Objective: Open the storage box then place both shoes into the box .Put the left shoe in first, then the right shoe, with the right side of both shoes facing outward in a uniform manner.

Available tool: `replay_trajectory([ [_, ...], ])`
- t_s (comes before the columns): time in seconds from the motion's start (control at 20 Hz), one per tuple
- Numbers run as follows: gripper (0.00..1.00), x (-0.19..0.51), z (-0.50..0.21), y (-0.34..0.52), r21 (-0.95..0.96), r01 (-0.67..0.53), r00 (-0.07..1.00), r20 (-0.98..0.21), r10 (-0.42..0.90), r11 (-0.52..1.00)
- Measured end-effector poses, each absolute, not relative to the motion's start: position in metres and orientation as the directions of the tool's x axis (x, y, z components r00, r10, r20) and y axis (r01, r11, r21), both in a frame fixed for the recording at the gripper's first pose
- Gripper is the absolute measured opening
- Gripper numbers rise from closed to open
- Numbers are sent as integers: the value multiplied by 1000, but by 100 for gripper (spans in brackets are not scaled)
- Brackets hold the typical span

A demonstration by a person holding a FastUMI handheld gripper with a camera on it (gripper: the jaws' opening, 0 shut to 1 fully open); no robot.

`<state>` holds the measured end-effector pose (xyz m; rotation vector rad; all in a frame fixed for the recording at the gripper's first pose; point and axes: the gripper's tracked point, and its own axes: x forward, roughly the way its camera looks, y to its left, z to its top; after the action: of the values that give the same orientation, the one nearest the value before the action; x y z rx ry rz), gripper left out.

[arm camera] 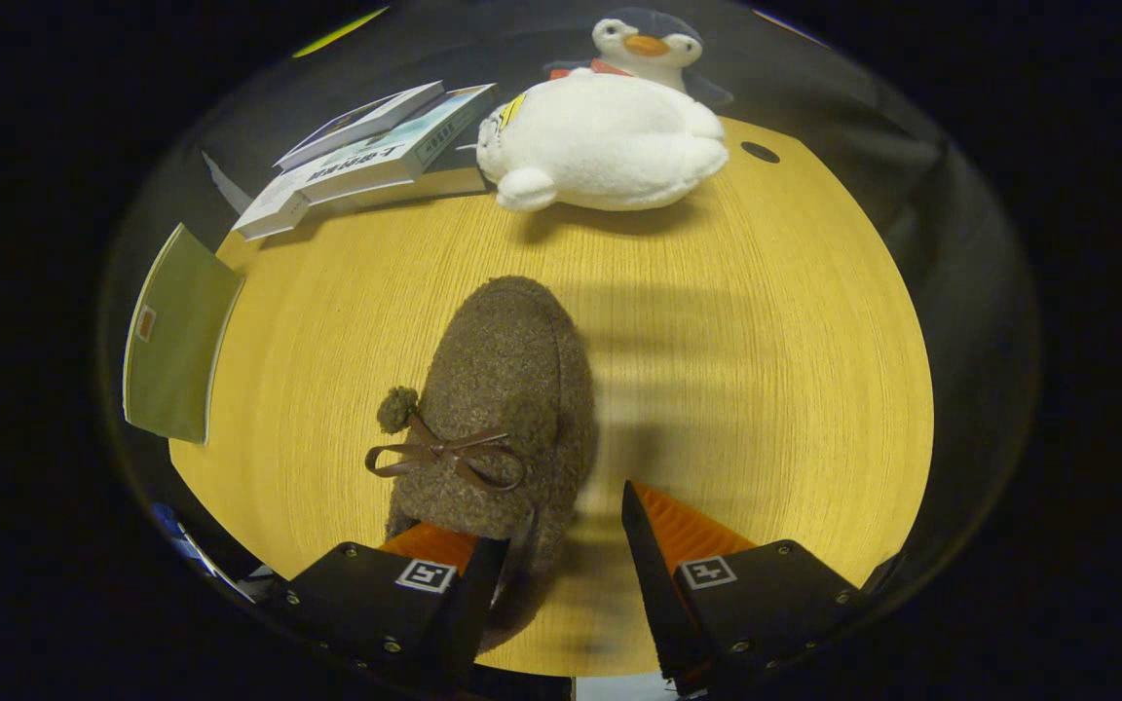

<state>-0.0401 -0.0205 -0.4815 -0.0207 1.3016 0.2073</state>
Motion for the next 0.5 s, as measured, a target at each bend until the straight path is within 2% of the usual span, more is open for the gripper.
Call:
replay_trajectory([
  [0.1,24,-37,-481,-27,55,-170,239,-966,95,984],
  [0.15,23,-31,-479,-31,36,-143,260,-963,72,989],
  [0.2,3,-31,-478,-31,28,-147,257,-964,66,989],
  [0.5,3,-37,-456,-12,53,-152,242,-966,89,987],
])
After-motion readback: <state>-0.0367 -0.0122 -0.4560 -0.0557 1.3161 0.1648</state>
